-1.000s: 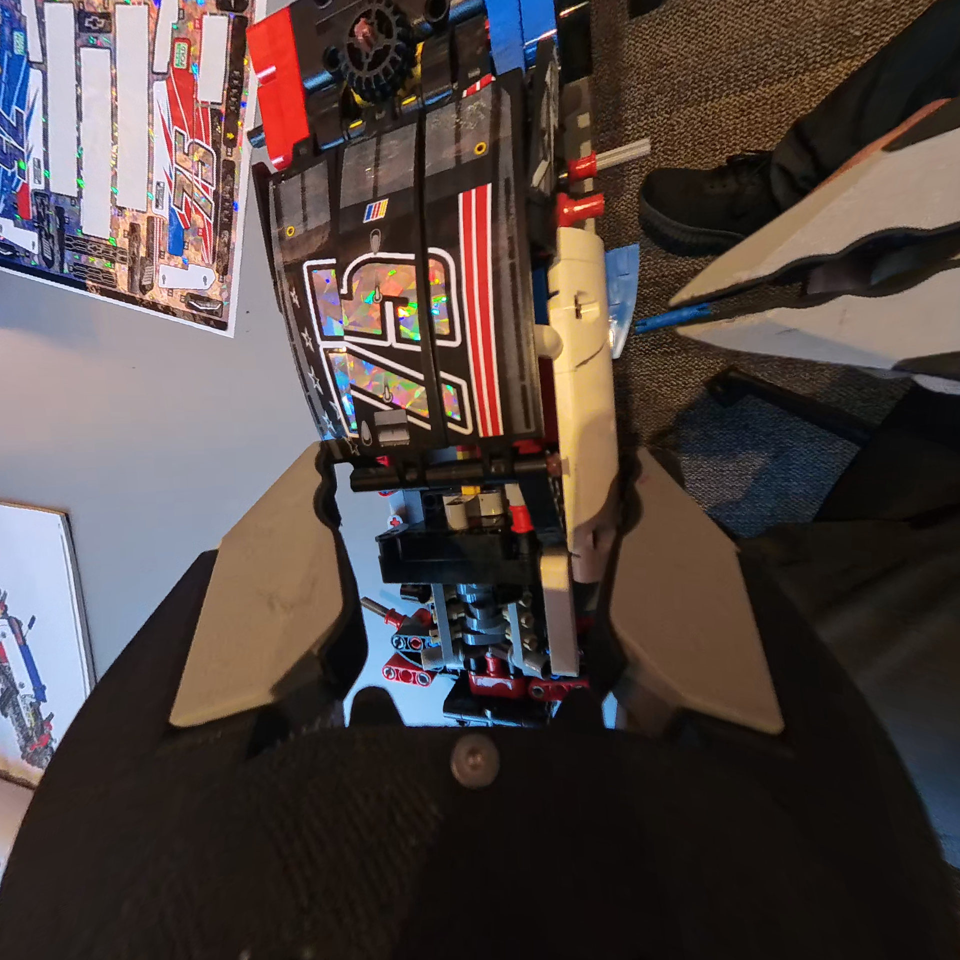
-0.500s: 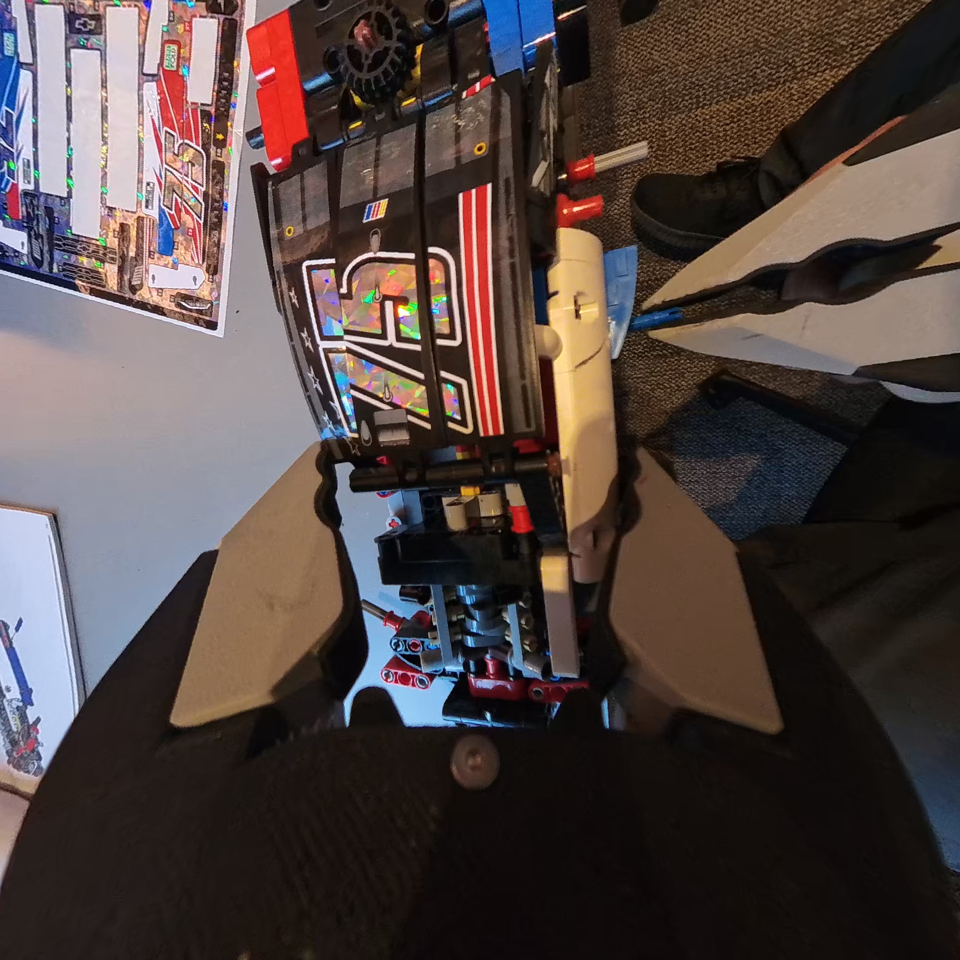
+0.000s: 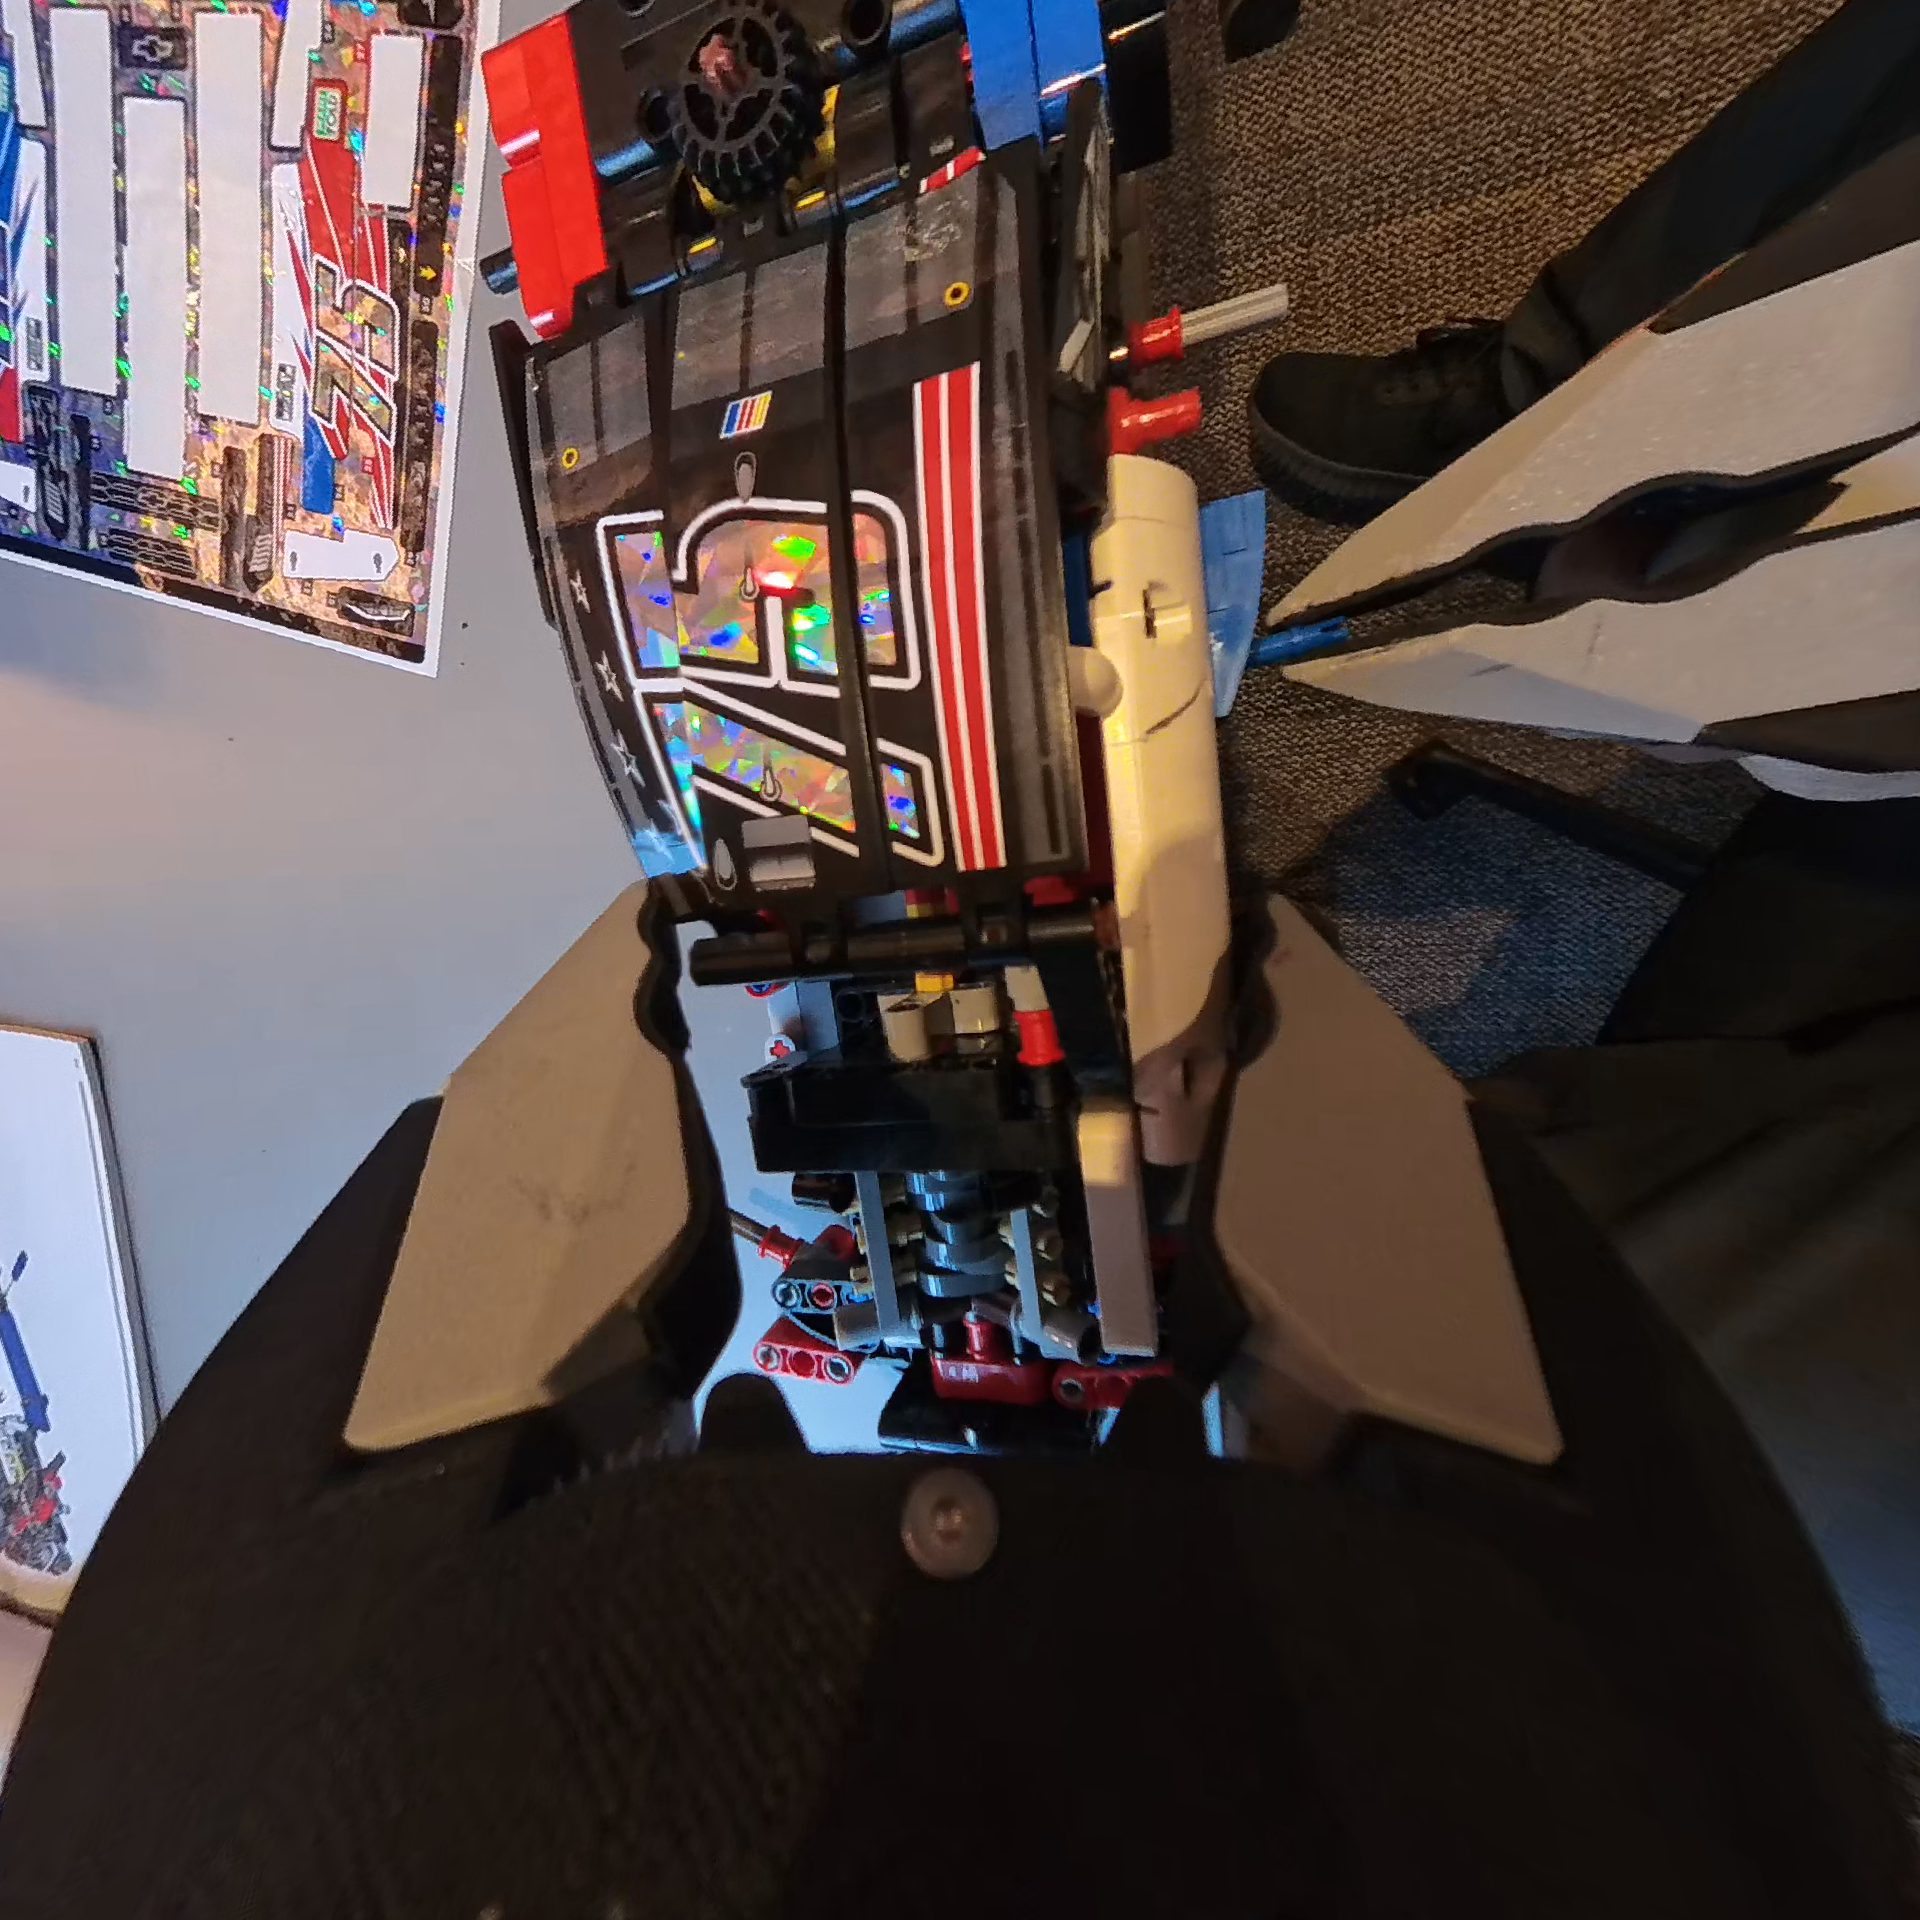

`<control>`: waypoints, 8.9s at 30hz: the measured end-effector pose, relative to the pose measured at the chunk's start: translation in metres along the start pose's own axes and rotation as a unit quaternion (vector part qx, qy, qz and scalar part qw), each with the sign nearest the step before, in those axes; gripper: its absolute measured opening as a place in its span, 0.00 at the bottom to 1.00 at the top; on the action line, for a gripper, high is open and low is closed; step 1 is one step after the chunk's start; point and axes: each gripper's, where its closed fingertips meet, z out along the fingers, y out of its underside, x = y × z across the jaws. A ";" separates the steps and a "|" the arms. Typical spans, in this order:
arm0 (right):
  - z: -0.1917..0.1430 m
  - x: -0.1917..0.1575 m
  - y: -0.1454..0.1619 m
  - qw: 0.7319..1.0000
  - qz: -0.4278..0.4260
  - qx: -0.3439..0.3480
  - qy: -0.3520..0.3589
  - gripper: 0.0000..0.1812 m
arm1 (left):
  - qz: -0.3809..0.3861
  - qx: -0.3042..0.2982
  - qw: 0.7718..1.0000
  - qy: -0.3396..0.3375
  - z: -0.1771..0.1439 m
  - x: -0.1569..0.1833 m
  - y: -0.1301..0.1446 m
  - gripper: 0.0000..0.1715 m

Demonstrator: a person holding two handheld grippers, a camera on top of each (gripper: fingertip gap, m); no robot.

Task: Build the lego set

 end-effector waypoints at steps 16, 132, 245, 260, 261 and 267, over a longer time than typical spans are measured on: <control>0.002 0.001 0.000 0.997 -0.075 -0.006 0.012 0.01 | -0.014 0.001 1.000 0.001 0.001 0.000 0.000 0.60; -0.095 0.083 -0.054 0.904 0.035 -0.273 -0.328 0.45 | -0.286 0.272 0.916 0.077 -0.127 0.155 0.050 0.46; 0.089 0.055 -0.041 0.701 0.177 -0.507 -0.469 0.24 | 0.101 -0.040 0.887 -0.448 -0.056 -0.081 0.022 0.26; 0.091 0.083 -0.047 0.761 0.068 -0.480 -0.432 0.24 | 0.048 -0.008 0.957 -0.287 -0.056 -0.115 0.016 0.26; 0.094 0.090 -0.047 0.782 0.023 -0.468 -0.412 0.24 | 0.043 -0.007 0.960 -0.276 -0.056 -0.117 0.016 0.26; 0.112 0.078 -0.075 0.869 -0.278 -0.240 -0.332 0.18 | 0.018 0.010 0.972 -0.234 -0.054 -0.128 0.014 0.26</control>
